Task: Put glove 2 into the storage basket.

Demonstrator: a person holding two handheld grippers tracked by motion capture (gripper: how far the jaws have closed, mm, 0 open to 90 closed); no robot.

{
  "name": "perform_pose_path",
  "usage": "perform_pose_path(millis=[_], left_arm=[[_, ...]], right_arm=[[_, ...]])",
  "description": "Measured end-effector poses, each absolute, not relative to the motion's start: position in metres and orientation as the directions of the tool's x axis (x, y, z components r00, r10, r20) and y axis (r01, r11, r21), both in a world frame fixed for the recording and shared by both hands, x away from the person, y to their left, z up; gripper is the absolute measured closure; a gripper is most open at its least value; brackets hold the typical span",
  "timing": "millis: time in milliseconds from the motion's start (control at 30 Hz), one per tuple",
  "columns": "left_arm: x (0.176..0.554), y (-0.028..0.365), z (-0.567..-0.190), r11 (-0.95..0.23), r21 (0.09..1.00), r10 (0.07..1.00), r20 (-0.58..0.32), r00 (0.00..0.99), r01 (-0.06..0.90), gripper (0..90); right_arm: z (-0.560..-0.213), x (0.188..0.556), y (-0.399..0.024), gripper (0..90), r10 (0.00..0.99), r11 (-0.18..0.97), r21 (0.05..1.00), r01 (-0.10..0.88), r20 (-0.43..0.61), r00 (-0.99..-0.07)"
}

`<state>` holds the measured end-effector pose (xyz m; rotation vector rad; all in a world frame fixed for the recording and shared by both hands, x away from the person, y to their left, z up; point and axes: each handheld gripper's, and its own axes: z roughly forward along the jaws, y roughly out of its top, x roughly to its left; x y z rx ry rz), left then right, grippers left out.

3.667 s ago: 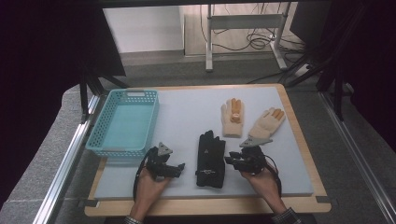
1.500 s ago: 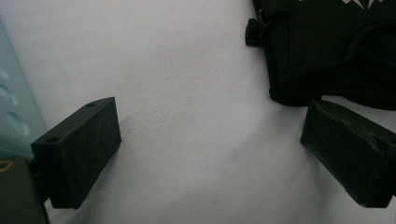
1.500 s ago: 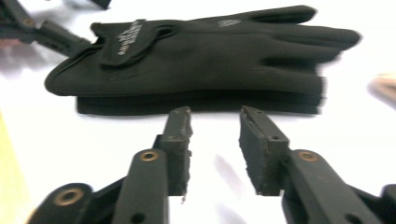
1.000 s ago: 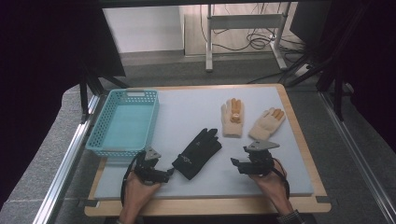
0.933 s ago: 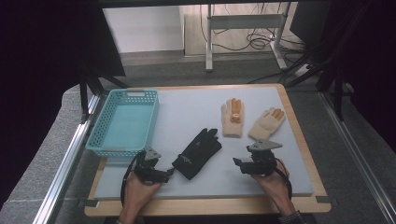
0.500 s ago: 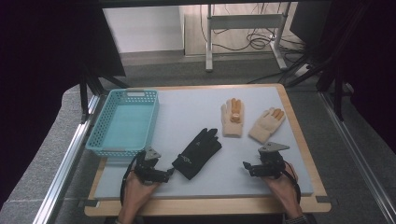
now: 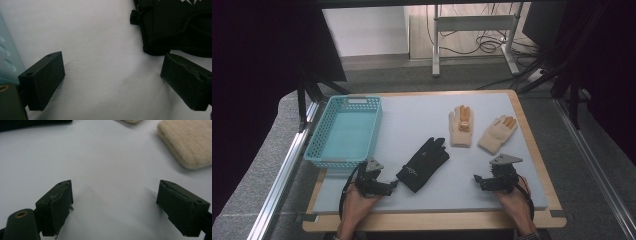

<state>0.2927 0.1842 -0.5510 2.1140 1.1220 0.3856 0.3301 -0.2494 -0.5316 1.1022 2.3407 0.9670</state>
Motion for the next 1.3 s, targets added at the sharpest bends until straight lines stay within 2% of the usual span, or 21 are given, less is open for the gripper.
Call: perform_pose_path(millis=[133,433,667,900,1300], left_arm=[[0.292,0.19,-0.549,-0.349,0.709,0.809,-0.103,0.579,0.613,7.2],[0.284,0.191,-0.533,-0.327,0.729,0.794,-0.133,0.593,0.601,7.8],[0.294,0.162,-0.516,-0.389,0.729,0.753,-0.101,0.65,0.564,6.9],[0.312,0.121,-0.5,-0.421,0.709,0.732,-0.104,0.674,0.567,2.3],[0.336,0.069,-0.508,-0.47,0.667,0.724,-0.084,0.685,0.579,0.0]], right_arm=[[-0.532,0.33,-0.249,13.2,0.782,0.458,0.721,0.52,-0.048,-0.622],[-0.532,0.33,-0.249,13.2,0.782,0.456,0.722,0.52,-0.046,-0.621],[-0.532,0.33,-0.25,13.3,0.782,0.456,0.723,0.519,-0.047,-0.621],[-0.532,0.33,-0.25,13.2,0.782,0.456,0.723,0.519,-0.047,-0.621],[-0.532,0.33,-0.25,13.2,0.782,0.455,0.724,0.519,-0.047,-0.621]])
